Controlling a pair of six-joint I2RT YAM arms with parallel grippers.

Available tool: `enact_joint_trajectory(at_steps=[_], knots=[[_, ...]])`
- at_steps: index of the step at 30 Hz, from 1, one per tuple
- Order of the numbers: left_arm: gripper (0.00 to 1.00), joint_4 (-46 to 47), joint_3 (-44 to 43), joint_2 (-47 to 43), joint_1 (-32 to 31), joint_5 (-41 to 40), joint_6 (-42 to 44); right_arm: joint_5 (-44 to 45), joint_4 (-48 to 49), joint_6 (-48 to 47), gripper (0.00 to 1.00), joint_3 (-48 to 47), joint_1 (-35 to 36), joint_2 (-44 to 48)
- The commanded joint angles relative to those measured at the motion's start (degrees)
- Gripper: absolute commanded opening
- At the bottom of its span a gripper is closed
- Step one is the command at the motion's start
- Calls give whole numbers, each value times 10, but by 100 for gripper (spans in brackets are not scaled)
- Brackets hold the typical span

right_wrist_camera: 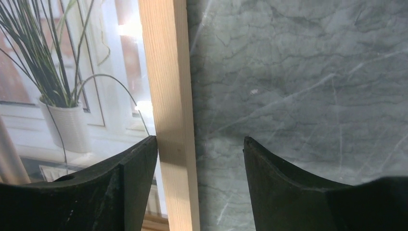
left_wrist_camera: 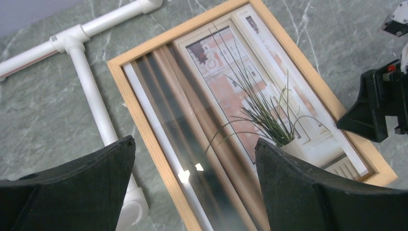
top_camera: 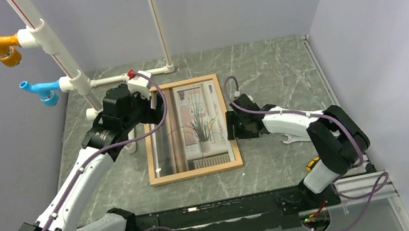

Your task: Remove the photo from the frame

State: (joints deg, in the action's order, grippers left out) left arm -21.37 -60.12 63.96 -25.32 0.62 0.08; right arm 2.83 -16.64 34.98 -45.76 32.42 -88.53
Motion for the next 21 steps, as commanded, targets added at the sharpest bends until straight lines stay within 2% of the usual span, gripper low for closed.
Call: enact_joint_trajectory(at_steps=[1,9,12,16,21], knots=[[95,45,-6,-10,-2,-4,32,26,-8,7,66,-27,15,-37],[96,45,-5,-5,-2,-27,46,51,-41,14,60,-72,32,-69],[95,44,-5,-5,-2,-29,50,40,-39,10,51,-71,33,-69],[96,46,-3,-5,-2,-27,53,37,-38,12,45,-71,34,-66],[95,44,-4,-6,-2,-30,55,36,-60,10,26,-86,33,-51]])
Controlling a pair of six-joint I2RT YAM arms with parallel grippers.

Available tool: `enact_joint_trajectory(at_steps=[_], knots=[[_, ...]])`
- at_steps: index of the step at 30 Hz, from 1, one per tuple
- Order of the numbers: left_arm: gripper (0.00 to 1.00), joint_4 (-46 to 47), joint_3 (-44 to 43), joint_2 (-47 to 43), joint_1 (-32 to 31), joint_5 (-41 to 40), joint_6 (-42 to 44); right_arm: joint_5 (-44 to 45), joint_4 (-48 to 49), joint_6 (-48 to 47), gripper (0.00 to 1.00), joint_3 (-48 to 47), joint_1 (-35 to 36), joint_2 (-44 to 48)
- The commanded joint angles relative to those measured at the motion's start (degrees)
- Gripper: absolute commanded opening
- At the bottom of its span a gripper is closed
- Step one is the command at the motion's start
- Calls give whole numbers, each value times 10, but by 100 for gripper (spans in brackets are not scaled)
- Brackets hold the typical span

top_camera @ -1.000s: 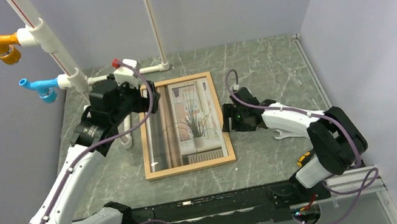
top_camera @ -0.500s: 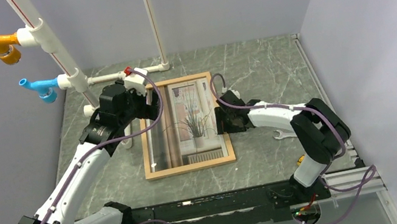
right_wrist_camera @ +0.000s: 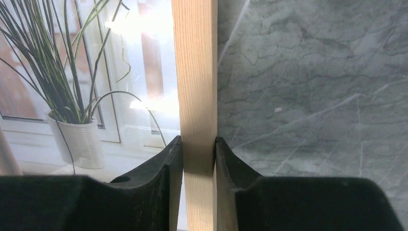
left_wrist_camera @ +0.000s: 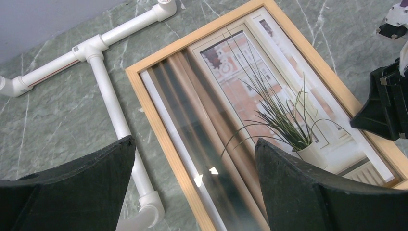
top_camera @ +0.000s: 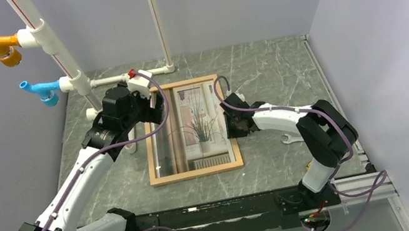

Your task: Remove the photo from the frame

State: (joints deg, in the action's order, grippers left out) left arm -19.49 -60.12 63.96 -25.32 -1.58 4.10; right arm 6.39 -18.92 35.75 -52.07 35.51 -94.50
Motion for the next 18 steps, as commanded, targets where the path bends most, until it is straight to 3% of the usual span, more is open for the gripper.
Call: enact_joint_trajectory(at_steps=[1,7,18], knots=[[96,26,-4,-7,-2,-8,15,-1,-45,4,23,-29,3,12],[96,28,0,-9,-2,-19,21,-2,-109,14,0,-75,3,32],[96,26,0,-10,-2,-26,24,-56,-181,14,0,-137,-16,60]])
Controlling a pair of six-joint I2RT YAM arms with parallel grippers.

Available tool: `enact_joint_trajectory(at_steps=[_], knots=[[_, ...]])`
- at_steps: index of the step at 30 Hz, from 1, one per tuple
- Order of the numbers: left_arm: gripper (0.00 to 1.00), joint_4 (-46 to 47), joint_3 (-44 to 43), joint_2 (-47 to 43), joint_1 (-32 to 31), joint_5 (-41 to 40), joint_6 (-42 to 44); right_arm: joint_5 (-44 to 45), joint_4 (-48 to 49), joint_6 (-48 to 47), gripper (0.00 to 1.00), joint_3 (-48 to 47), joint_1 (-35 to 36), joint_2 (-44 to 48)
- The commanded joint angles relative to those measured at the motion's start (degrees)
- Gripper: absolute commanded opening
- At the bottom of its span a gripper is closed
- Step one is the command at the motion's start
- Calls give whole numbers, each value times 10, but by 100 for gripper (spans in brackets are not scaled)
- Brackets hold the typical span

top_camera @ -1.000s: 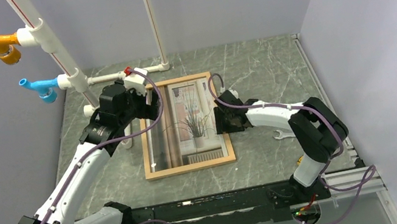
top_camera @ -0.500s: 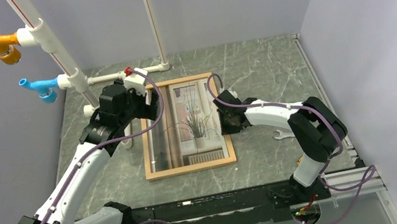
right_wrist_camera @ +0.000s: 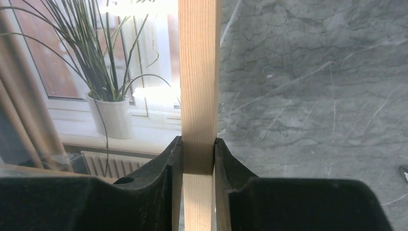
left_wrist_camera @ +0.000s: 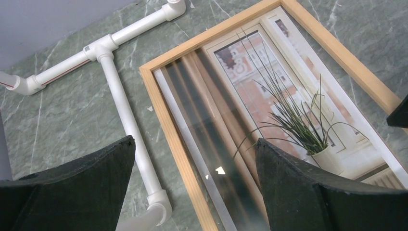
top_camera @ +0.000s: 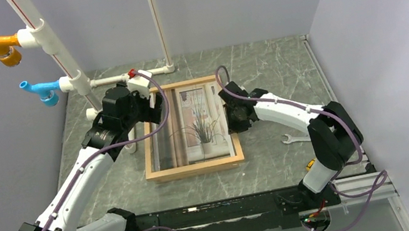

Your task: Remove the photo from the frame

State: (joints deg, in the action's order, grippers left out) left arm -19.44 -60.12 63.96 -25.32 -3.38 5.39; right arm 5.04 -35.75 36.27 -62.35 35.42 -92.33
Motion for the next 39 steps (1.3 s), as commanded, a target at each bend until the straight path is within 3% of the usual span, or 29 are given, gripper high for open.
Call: enact_joint_trajectory(at_steps=[1,12,16,29,39], knots=[[96,26,-1,-10,-2,-8,12,-47,-10,8,0,-35,-24,38],[96,25,1,-19,-2,-12,13,-158,-8,-9,0,-53,-151,19],[96,24,1,-18,-2,-15,15,-135,-36,-15,0,-57,-208,23],[96,23,0,-27,-2,-11,13,-59,-11,45,0,55,-347,97],[96,25,3,-26,-2,-8,11,21,3,214,0,44,-389,110]])
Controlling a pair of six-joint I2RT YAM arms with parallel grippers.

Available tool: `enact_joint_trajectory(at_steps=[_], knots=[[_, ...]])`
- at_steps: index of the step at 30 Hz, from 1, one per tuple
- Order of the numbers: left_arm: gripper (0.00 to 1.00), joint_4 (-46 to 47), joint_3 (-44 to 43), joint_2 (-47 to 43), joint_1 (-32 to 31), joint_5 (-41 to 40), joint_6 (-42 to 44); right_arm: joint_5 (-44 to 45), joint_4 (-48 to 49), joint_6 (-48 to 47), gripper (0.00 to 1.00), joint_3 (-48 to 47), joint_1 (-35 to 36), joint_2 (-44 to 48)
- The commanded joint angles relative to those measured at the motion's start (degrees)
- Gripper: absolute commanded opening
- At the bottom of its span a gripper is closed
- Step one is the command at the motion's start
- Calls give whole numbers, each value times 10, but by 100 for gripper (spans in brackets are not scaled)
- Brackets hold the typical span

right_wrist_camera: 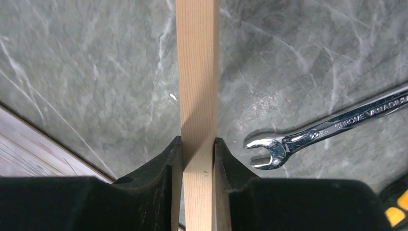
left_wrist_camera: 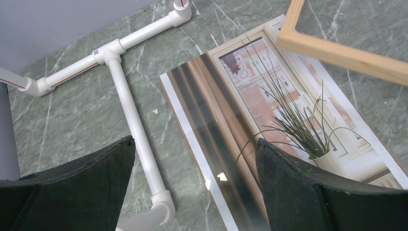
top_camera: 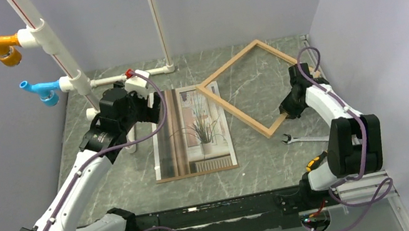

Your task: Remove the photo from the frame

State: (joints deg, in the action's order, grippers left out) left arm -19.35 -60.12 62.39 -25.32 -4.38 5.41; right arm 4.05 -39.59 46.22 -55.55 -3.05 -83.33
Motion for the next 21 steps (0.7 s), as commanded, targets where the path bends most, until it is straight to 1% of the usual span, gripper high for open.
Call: enact_joint_trajectory(at_steps=[1,6,9,13,17,21], knots=[[96,24,2,-10,-2,1,11,44,42,137,0,-27,-4,19],[96,25,1,-6,-2,1,12,91,62,233,0,-22,3,5],[96,25,0,-3,-2,4,11,104,63,280,0,-34,21,-30],[96,25,-1,3,-2,1,13,138,20,350,0,-81,56,-95],[96,24,-1,6,-2,-3,15,154,7,394,0,-116,67,-141],[96,28,-1,9,2,-6,18,164,34,425,0,-124,77,-161]])
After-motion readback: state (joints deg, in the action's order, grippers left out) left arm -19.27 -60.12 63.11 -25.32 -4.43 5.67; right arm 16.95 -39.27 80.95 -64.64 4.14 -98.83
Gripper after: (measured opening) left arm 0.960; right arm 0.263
